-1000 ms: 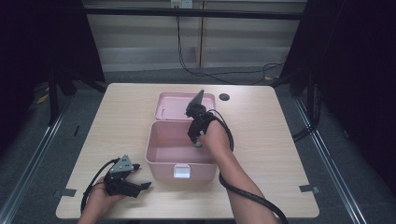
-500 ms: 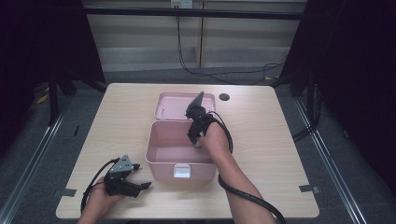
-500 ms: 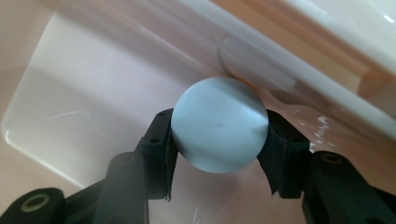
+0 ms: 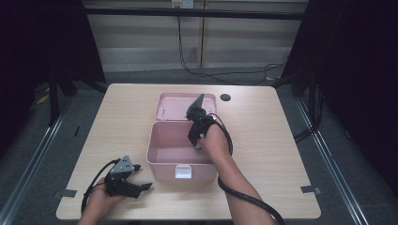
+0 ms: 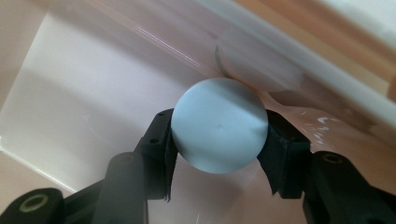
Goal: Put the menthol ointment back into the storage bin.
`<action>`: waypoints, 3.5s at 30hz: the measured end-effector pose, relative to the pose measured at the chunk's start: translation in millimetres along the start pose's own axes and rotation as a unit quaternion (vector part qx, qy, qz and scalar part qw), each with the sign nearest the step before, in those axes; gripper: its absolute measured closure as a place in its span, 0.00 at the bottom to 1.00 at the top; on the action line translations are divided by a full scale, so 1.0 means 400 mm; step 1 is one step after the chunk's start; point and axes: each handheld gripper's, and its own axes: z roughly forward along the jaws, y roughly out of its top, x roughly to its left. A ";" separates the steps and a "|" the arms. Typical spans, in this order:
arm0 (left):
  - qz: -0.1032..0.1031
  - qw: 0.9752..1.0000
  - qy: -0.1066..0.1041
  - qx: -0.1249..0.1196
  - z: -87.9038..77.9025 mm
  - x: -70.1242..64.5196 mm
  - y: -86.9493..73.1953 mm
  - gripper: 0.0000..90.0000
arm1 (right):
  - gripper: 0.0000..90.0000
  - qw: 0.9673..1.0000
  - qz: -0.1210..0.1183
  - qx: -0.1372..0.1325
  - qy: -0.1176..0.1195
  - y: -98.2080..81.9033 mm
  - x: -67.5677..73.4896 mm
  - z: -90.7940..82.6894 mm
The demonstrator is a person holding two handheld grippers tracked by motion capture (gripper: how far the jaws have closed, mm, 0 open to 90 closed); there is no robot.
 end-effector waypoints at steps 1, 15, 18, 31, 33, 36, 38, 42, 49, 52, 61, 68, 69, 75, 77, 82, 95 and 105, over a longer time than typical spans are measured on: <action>0.001 1.000 0.000 0.001 0.000 0.000 0.000 0.17 | 0.56 1.000 0.000 -0.001 0.000 0.000 0.000 0.001; 0.001 1.000 0.000 0.001 0.000 0.000 0.000 0.17 | 0.55 1.000 0.002 -0.001 -0.005 0.001 0.008 0.008; 0.001 1.000 0.000 0.001 0.000 0.000 0.000 0.17 | 0.53 1.000 0.003 -0.007 -0.005 0.002 0.011 0.007; -0.001 1.000 -0.002 -0.001 0.000 0.000 0.000 0.17 | 0.55 1.000 -0.003 -0.007 -0.015 0.002 0.015 -0.008; -0.001 1.000 -0.002 -0.001 0.000 0.000 0.000 0.17 | 0.55 1.000 -0.004 -0.007 -0.014 0.001 0.014 -0.009; -0.001 1.000 -0.002 -0.001 0.000 0.000 0.000 0.17 | 0.54 1.000 -0.003 -0.008 -0.013 0.001 0.013 -0.013; -0.001 1.000 -0.003 -0.002 0.001 0.001 0.000 0.17 | 0.53 1.000 -0.005 -0.008 -0.012 0.001 0.013 -0.015; 0.000 1.000 -0.003 -0.001 0.000 0.002 0.000 0.17 | 0.51 1.000 -0.005 -0.010 -0.012 0.001 0.016 -0.024; 0.000 1.000 -0.004 0.001 -0.001 0.002 0.000 0.17 | 0.42 1.000 -0.011 -0.015 -0.012 0.001 0.024 -0.040; 0.000 1.000 -0.004 0.000 -0.001 0.002 0.000 0.17 | 0.39 1.000 -0.015 -0.018 -0.008 0.000 0.027 -0.045; 0.000 1.000 -0.006 0.000 -0.001 0.002 0.000 0.17 | 0.29 0.999 -0.029 -0.020 0.001 -0.005 0.034 -0.067; 0.000 1.000 -0.005 0.000 -0.001 0.002 0.000 0.17 | 0.25 0.999 -0.036 -0.030 0.015 -0.013 0.026 -0.085; 0.000 1.000 -0.006 0.000 0.000 0.002 0.000 0.17 | 0.24 0.999 -0.038 -0.028 0.017 -0.014 0.025 -0.086; 0.001 1.000 -0.003 -0.001 0.000 0.001 0.000 0.17 | 0.22 0.998 -0.053 -0.034 0.018 -0.031 0.019 -0.101; 0.001 1.000 -0.002 -0.001 0.000 0.000 0.000 0.17 | 0.21 0.997 -0.059 -0.037 0.019 -0.037 0.016 -0.109; 0.002 1.000 -0.002 -0.001 0.001 0.000 0.000 0.17 | 0.22 0.996 -0.070 -0.043 0.026 -0.053 0.010 -0.130; 0.000 1.000 -0.002 -0.001 0.000 0.000 0.000 0.17 | 0.23 0.993 -0.097 -0.063 0.038 -0.100 -0.013 -0.187; -0.001 1.000 -0.003 -0.003 0.001 0.001 -0.001 0.17 | 0.24 0.991 -0.108 -0.064 0.037 -0.145 -0.046 -0.222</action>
